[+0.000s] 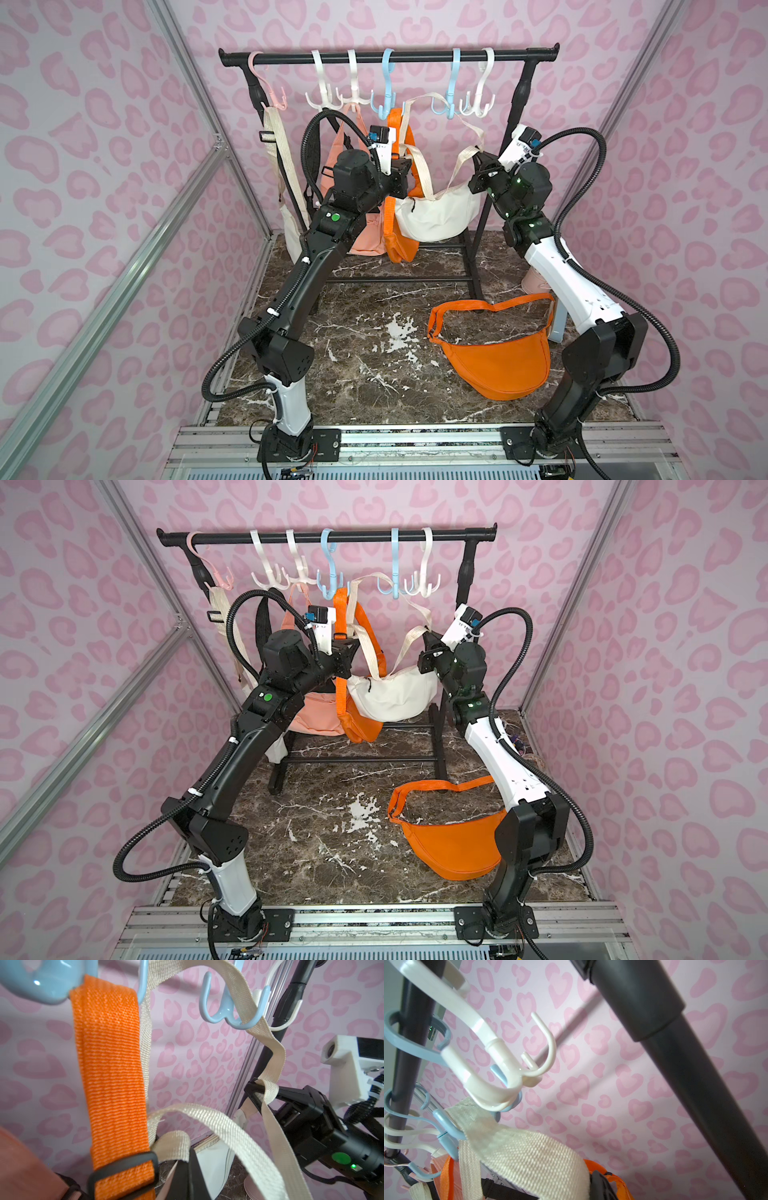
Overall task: Take the bag off the hook
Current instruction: Pick up the bag from the hook.
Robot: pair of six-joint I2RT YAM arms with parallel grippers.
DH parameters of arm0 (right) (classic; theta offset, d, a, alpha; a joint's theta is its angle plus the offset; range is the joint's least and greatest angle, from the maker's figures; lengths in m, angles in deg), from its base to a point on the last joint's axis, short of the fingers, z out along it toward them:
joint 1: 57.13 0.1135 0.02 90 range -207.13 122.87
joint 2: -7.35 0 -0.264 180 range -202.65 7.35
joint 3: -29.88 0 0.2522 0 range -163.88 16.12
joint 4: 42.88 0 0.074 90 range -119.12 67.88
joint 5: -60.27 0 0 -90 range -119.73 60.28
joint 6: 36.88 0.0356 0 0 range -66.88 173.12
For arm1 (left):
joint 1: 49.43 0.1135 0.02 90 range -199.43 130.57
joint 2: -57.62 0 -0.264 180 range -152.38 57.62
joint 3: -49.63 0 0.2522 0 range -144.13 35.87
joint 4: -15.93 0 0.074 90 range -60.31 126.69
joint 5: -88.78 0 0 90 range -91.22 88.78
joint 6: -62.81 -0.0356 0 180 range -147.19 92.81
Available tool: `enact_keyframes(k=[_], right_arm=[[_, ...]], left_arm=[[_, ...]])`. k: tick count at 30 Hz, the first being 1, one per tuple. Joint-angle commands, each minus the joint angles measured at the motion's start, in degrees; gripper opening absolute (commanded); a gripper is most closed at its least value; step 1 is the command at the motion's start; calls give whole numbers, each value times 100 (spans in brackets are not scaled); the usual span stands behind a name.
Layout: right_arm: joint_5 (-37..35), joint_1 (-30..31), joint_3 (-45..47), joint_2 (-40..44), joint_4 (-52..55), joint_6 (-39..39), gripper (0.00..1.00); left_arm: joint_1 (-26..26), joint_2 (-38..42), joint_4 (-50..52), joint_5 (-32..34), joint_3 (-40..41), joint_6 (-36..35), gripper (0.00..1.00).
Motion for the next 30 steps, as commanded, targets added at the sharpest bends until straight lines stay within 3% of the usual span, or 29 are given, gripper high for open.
enact_keyframes(k=[1, 17, 23, 30], right_arm=[[140, 12, -117, 1, 97, 192, 0], [260, -23, -241, 46, 640, 823, 0], [42, -257, -582, -68, 1314, 1362, 0], [143, -414, -567, 23, 1287, 1756, 0]], left_arm=[[-42, -11, 17, -212, -191, 54, 3], [-347, -117, 166, -75, -932, -120, 4], [-364, -156, 204, -30, -933, -93, 4], [-367, -455, 258, -12, -1432, 16, 4]])
